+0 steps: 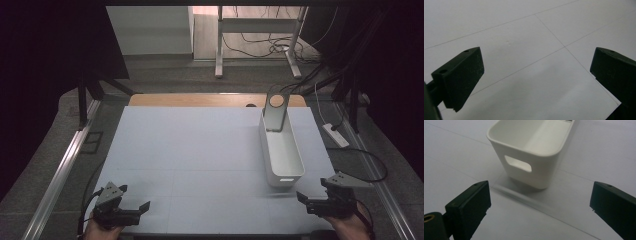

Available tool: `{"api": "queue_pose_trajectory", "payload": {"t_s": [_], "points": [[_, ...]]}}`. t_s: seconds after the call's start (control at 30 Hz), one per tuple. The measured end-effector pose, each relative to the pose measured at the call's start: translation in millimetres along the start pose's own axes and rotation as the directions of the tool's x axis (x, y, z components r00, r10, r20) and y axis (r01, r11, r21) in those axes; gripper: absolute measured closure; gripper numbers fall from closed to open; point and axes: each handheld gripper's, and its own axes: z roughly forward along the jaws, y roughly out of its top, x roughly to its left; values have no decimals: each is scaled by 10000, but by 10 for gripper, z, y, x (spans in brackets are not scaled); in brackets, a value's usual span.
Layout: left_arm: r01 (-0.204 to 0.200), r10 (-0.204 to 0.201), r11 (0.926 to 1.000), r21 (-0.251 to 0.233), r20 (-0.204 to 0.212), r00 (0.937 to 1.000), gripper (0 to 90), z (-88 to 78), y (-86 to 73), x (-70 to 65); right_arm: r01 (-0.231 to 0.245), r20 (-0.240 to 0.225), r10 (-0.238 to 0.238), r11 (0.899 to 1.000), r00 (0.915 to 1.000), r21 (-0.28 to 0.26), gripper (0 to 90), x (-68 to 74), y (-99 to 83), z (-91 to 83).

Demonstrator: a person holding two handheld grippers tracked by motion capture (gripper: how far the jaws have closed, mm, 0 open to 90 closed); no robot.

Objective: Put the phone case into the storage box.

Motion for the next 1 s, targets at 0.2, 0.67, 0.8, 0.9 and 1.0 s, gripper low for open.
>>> {"api": "queue_pose_trajectory", "payload": {"t_s": [0.2, 0.67, 0.8, 0.9, 1.0], "points": [[1, -1, 10000, 12, 10, 10000, 0, -6, -4, 5, -38, 145, 37, 9999, 9999, 96, 30, -19, -81, -9], [75, -75, 10000, -6, -89, 9999, 0, -32, -20, 33, 43, 534, -80, 9976, 9985, 685, 27, -41, -213, 50], [58, -58, 10000, -9, -101, 9999, 0, -35, -25, 33, -84, 593, 37, 9968, 9982, 791, 27, -50, -211, 69], [61, -61, 10000, 12, -110, 9999, 0, -35, -27, 32, -177, 675, 115, 9956, 9977, 921, 27, -59, -209, 87], [89, -89, 10000, 5, -99, 9999, 0, -36, -28, 33, -107, 700, 38, 9951, 9975, 982, 27, -54, -207, 96]]}}
